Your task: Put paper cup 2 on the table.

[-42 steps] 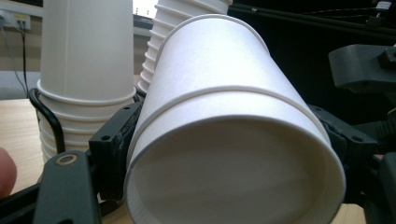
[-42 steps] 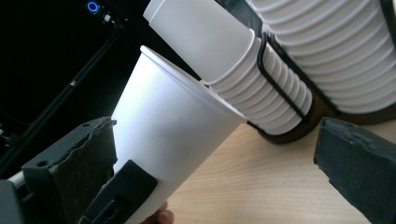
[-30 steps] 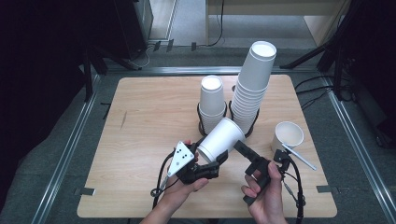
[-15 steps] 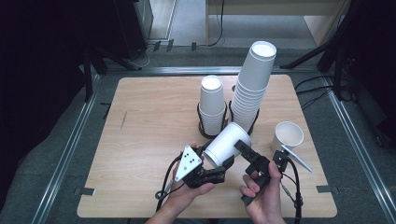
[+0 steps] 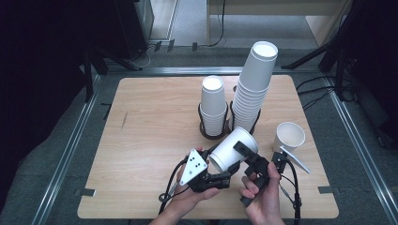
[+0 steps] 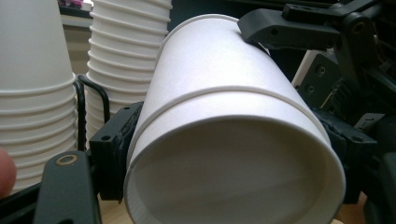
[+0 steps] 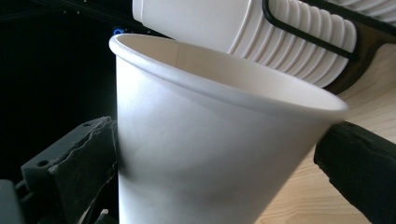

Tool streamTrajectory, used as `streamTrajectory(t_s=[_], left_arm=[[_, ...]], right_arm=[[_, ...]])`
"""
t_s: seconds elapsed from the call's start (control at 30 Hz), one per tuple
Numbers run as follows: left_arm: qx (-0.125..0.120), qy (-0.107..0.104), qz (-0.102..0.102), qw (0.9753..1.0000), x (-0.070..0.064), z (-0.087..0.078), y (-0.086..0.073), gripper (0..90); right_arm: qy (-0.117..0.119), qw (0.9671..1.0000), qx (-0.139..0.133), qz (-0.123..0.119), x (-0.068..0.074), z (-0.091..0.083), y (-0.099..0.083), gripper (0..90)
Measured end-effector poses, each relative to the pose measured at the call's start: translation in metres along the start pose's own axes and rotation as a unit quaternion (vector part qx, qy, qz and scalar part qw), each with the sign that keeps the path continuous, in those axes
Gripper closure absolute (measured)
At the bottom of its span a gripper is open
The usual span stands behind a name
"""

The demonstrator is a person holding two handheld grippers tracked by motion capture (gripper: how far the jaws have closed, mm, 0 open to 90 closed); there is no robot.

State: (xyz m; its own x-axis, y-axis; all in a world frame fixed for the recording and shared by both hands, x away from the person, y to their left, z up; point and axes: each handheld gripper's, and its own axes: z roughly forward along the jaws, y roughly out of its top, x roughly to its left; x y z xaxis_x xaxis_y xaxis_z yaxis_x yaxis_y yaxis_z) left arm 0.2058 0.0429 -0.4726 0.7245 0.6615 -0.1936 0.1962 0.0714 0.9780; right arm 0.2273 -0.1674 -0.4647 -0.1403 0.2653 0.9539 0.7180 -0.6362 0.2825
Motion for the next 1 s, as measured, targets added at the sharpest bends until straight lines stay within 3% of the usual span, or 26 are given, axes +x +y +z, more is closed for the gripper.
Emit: streamTrajectory(t_s=[0.67, 1.0], left_arm=[[0.008, -0.015, 0.005, 0.9998, -0.0059, 0.0021, -0.0022, 21.3], [0.010, -0.017, 0.008, 0.9998, -0.0066, 0.0026, -0.0029, 21.2]], right_arm=[[0.013, 0.9997, -0.007, 0.020, -0.0071, 0.0014, 0.0027, 0.7], [0.017, 0.9993, -0.014, 0.030, -0.0085, 0.0002, 0.0053, 7.0]])
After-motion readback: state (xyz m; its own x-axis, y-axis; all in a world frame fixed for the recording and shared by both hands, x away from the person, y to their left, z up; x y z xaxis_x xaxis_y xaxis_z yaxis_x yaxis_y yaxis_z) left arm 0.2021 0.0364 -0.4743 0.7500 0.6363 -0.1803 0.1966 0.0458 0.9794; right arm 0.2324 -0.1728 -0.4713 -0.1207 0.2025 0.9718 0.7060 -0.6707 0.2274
